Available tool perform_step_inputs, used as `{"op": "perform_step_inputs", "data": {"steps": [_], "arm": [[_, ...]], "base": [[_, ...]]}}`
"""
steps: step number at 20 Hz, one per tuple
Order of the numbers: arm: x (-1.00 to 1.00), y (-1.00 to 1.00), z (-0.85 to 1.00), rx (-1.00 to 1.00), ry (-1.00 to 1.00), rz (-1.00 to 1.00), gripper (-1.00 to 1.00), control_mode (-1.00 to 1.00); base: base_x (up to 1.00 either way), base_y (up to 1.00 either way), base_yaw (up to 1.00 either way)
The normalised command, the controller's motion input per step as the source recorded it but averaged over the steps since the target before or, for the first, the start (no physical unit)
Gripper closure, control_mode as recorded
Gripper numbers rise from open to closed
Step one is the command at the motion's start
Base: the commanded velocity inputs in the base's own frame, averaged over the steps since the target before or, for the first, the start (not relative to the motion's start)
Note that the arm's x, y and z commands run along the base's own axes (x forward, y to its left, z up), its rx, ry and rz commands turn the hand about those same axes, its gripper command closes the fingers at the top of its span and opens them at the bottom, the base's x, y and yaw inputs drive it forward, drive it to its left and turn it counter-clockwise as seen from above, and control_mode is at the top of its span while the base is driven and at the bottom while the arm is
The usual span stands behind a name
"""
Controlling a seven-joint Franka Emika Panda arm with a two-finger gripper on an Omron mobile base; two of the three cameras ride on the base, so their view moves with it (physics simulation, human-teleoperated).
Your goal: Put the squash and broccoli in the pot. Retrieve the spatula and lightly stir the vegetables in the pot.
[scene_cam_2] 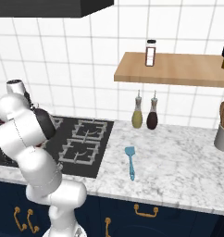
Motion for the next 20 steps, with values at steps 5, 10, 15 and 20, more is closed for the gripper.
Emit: {"op": "perform_step_inputs", "data": {"steps": [5,10,15,20], "arm": [[-0.39,-0.08,0.62,0.07,-0.02,-0.03,-1.0,-1.0],[-0.45,-0.87,0.6,0.22,0.01,-0.26,-1.0,-1.0],[-0.03,-1.0,0.41,0.34,0.17,-0.58,-1.0,-1.0],[-0.1,-1.0,0.16,0.37,0.27,-0.64,-1.0,-1.0]], "base": [[0.0,0.0,0.0],[0.0,0.0,0.0],[0.0,0.0,0.0],[0.0,0.0,0.0]]}}
